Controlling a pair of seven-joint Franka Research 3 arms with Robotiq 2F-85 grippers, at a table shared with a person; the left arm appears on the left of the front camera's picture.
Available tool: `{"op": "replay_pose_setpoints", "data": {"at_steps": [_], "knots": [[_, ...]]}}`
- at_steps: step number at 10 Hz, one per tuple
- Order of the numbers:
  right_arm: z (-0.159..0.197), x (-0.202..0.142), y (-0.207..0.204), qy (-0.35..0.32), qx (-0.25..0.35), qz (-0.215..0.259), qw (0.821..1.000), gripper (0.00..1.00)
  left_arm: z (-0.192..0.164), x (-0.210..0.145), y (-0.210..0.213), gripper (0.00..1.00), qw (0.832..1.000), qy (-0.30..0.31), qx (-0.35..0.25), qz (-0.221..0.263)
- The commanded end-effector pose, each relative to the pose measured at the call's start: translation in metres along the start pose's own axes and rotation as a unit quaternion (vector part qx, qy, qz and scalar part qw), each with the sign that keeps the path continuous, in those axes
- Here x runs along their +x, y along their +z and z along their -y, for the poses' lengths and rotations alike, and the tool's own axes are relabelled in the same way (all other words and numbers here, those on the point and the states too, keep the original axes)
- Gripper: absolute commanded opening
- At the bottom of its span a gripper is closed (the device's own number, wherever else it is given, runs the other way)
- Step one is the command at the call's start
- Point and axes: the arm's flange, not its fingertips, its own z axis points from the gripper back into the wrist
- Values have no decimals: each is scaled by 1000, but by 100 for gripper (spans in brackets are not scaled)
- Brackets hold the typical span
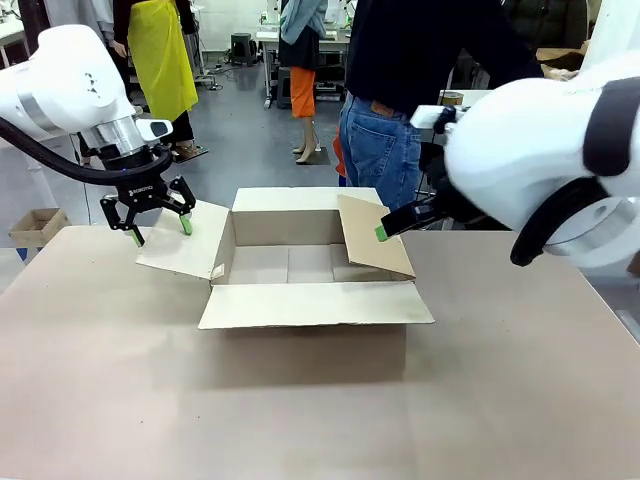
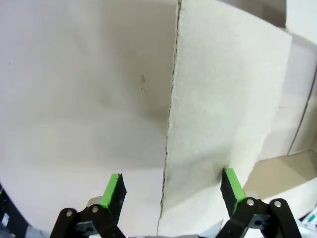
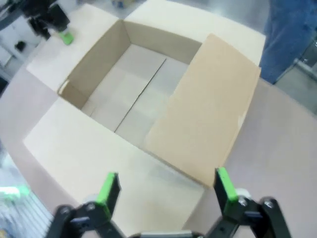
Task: Pack the gift set into the box.
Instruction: Place both hands on the side flaps of the Package Box and spread them outward.
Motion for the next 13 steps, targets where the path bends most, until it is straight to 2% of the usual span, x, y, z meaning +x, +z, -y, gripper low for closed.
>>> {"op": "replay_pose_setpoints", "data": {"at_steps": [1, 2, 3, 4, 5, 6, 7, 8, 9, 10, 11, 12, 13], "knots": [[-43, 95, -17, 44, -74, -97, 992, 100, 5, -1, 5, 100, 1000, 8, 23, 11], [-64, 120, -29, 61, -82, -124, 987, 100, 5, -1, 5, 100, 1000, 8, 23, 11], [-84, 130, -44, 81, -89, -145, 982, 100, 5, -1, 5, 100, 1000, 8, 23, 11], [-88, 125, -51, 92, -110, -139, 980, 100, 5, -1, 5, 100, 1000, 8, 23, 11], [-58, 85, -24, 63, -83, -98, 990, 100, 5, -1, 5, 100, 1000, 8, 23, 11], [-58, 85, -24, 63, -83, -98, 990, 100, 5, -1, 5, 100, 1000, 8, 23, 11], [-75, 105, -33, 83, -105, -120, 984, 100, 5, -1, 5, 100, 1000, 8, 23, 11], [-88, 100, -41, 84, -156, -196, 964, 100, 5, -1, 5, 100, 1000, 8, 23, 11], [-101, 121, -71, 59, -210, -269, 938, 100, 5, -1, 5, 100, 1000, 8, 23, 11], [-107, 141, -99, 55, -234, -313, 919, 100, 5, -1, 5, 100, 1000, 8, 23, 11], [-101, 155, -123, 10, -253, -338, 907, 100, 5, -1, 5, 100, 1000, 8, 23, 11], [-94, 161, -144, -8, -245, -353, 903, 100, 5, -1, 5, 100, 1000, 8, 23, 11], [-85, 162, -165, -54, -273, -367, 887, 100, 5, -1, 5, 100, 1000, 8, 23, 11]]}}
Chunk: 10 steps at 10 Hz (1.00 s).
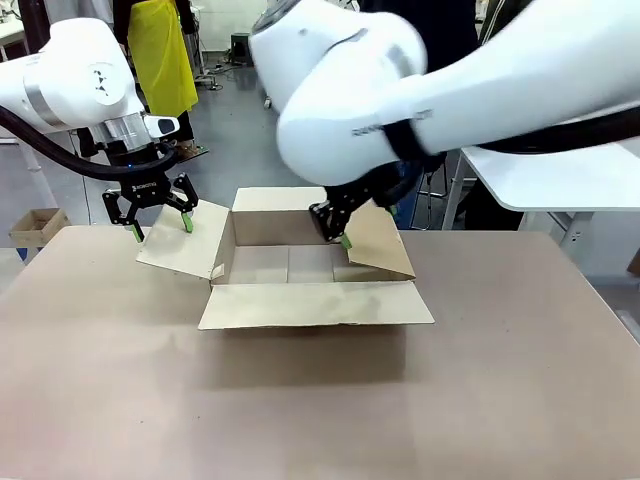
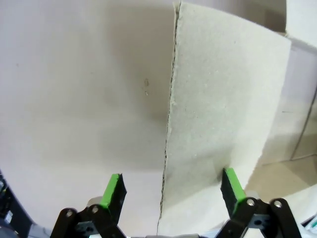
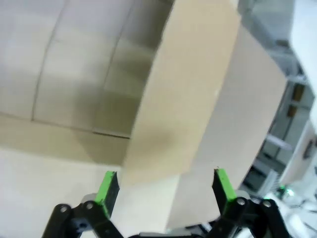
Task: Pack the gift set into the box.
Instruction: Place both hands on the side flaps of the Package Box and spread them outward.
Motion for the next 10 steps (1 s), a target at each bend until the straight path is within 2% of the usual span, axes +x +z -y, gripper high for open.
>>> {"op": "replay_pose_setpoints", "data": {"at_steps": [1, 2, 4, 6, 10], "knots": [[-16, 55, 9, -46, 29, -27, 998, 100, 0, -1, 3, 100, 1000, 5, 6, 4], [-22, 62, -4, -57, 27, -26, 998, 100, 0, -1, 3, 100, 1000, 5, 6, 4], [-20, 67, -26, -97, -17, -29, 995, 100, 0, -1, 3, 100, 1000, 5, 6, 4], [-17, 69, -43, -102, -39, -54, 993, 100, 0, -1, 3, 100, 1000, 5, 6, 4], [17, 54, -31, -144, -82, -67, 984, 100, 0, -1, 3, 100, 1000, 5, 6, 4]]}}
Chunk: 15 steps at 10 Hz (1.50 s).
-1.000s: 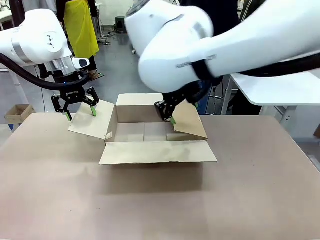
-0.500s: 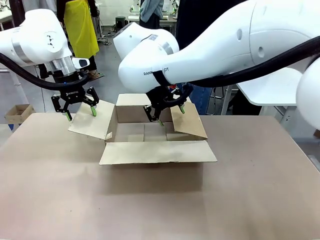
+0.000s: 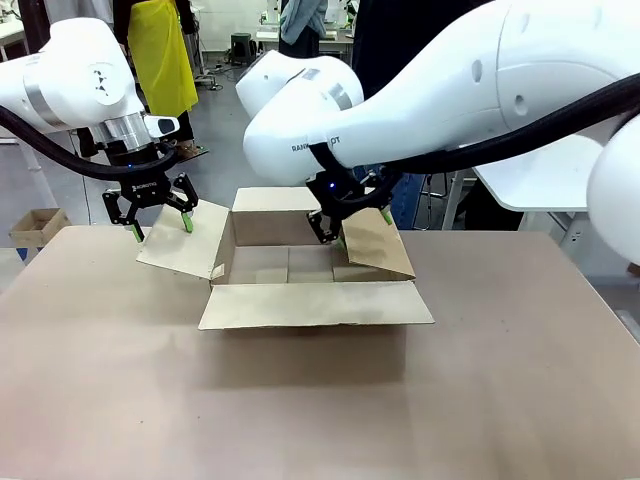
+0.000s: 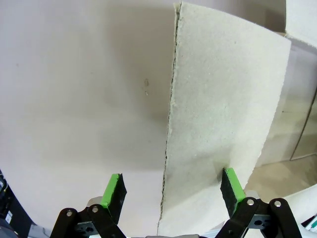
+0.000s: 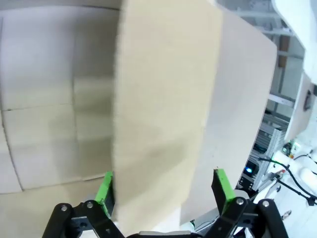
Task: Pack the gift set into the box.
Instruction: Place both hands on the side flaps of the Package Box and spread them outward.
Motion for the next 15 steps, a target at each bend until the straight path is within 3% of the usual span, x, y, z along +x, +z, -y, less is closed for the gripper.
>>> {"op": "replay_pose_setpoints", "data": {"at_steps": [1, 6, 9, 12, 15], "knots": [[24, -10, 14, -34, -27, 4, 999, 100, -1, -1, 2, 100, 1000, 5, 6, 3], [94, -14, 25, -74, -36, -29, 996, 100, -1, -1, 2, 100, 1000, 5, 6, 3], [135, -18, -1, -102, -10, -63, 993, 100, -1, -1, 2, 100, 1000, 5, 6, 3], [150, -15, -50, -100, 48, -68, 991, 100, -1, -1, 2, 100, 1000, 5, 6, 3], [154, -14, -80, -133, 44, -94, 986, 100, -1, -1, 2, 100, 1000, 5, 6, 3]]}}
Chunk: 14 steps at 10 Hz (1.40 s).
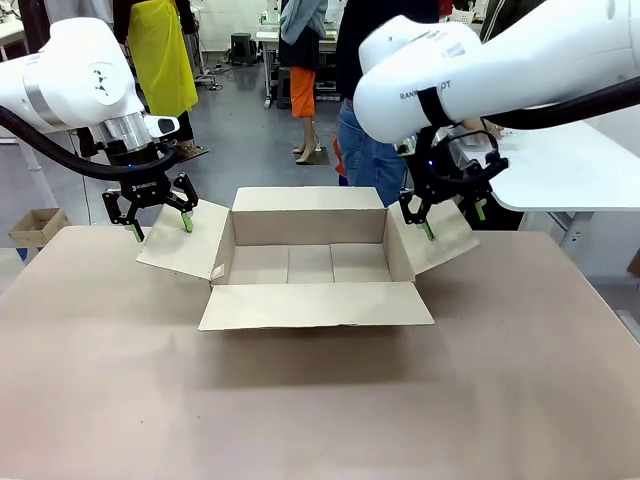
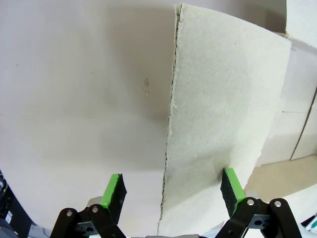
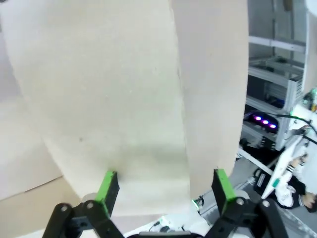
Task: Pack the gift set into the box.
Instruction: Place both hands on the side flaps of the Package Box and spread them outward, then lift both hands away from the flaps of the Package Box.
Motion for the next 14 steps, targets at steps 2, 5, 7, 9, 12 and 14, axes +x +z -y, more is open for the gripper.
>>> {"op": "replay_pose_setpoints", "data": {"at_steps": [2, 5, 7, 9, 12, 14], "knots": [[-3, -2, 13, 3, 0, 6, 1000, 100, -1, -1, 2, 100, 1000, 6, 6, 3], [-3, -2, 13, 3, 0, 6, 1000, 100, -1, -1, 2, 100, 1000, 6, 6, 3], [-3, -2, 13, 3, 0, 6, 1000, 100, -1, -1, 2, 100, 1000, 6, 6, 3], [-3, -2, 13, 3, 0, 6, 1000, 100, -1, -1, 2, 100, 1000, 6, 6, 3], [-3, -2, 13, 3, 0, 6, 1000, 100, -1, -1, 2, 100, 1000, 6, 6, 3], [-3, -2, 13, 3, 0, 6, 1000, 100, -1, -1, 2, 100, 1000, 6, 6, 3]]}}
